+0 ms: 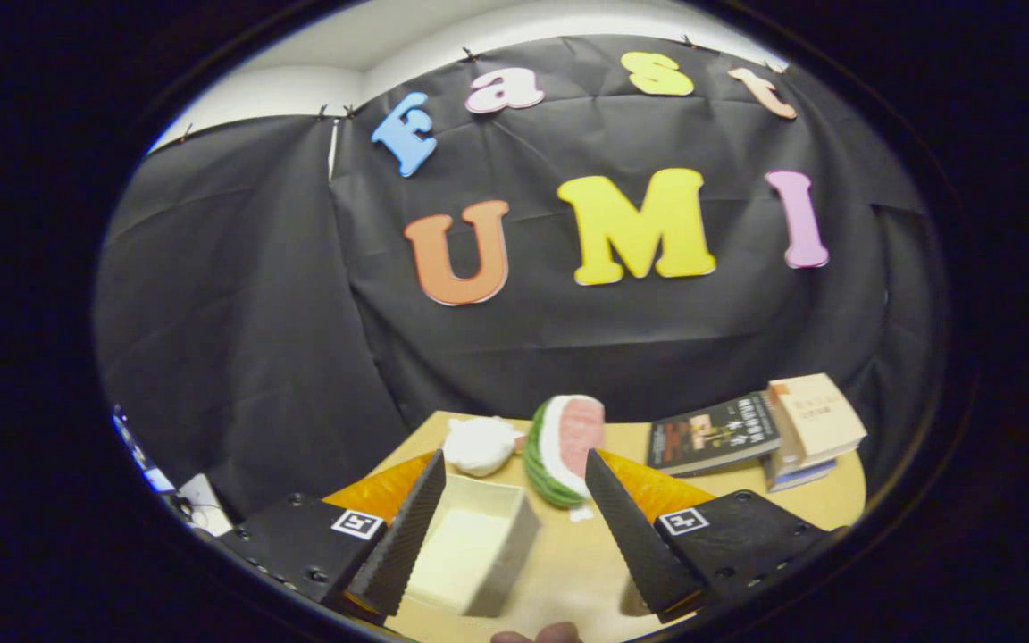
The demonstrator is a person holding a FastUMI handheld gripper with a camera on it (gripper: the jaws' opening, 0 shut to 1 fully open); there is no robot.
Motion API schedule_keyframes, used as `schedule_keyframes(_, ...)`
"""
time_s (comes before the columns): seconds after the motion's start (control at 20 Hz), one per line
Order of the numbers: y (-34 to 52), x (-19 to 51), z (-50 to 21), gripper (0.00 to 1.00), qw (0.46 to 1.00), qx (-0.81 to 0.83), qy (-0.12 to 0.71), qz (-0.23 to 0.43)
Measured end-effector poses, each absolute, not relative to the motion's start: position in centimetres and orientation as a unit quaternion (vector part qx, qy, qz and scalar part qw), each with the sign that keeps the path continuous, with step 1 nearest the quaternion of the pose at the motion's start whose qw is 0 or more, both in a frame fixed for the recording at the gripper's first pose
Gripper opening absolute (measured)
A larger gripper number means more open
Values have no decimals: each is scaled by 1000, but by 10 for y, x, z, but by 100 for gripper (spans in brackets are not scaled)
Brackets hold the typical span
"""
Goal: Open the storage box then place both shoes into the box .Put the left shoe in first, then the right shoe, with the right side of both shoes facing outward in a uniform manner.
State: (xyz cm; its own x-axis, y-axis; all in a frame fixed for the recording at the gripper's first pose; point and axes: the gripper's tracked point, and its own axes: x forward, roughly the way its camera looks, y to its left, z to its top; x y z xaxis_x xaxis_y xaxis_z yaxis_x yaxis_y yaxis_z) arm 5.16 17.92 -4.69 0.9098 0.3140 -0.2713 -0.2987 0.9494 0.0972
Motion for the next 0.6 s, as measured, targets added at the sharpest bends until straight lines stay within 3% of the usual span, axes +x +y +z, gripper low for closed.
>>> schedule_keyframes(0.35, 68, 63, -119, 96, 978, 13, 197, 67)
schedule_keyframes(0.6, 50, 69, -204, 96, 958, 25, 280, 61)
